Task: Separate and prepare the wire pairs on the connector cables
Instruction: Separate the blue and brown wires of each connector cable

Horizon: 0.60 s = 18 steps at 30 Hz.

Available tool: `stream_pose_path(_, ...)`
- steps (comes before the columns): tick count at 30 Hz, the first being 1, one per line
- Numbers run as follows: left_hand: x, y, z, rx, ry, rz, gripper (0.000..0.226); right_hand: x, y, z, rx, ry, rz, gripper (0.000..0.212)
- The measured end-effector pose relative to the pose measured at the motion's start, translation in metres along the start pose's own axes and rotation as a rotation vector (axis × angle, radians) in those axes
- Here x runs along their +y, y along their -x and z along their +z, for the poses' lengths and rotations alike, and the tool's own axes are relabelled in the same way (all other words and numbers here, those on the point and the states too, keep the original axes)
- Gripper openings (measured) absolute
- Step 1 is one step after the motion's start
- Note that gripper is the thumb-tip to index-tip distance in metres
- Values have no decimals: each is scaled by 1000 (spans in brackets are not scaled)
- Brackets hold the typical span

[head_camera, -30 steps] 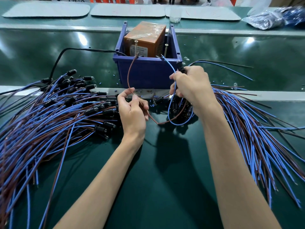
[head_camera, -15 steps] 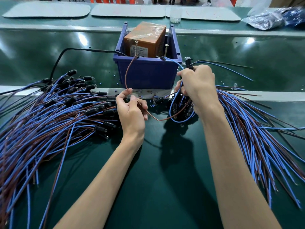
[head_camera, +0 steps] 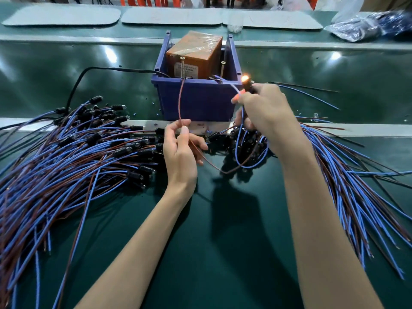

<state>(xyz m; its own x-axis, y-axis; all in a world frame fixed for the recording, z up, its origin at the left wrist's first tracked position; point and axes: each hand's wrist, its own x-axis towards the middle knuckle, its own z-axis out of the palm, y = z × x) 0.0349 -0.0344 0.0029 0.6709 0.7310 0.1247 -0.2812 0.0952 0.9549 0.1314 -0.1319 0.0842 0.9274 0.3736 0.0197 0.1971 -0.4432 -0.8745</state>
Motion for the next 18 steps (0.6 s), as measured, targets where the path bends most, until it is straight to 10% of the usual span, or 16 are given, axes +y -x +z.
stream_pose_path(8,12,-5,-3,-366,323,-325,49,-13,25,-11,-545,214,-81,22)
stream_pose_path(18,9,-8,-10,-427,446,-443,10,-21,29,-28,-348,599,-64,39)
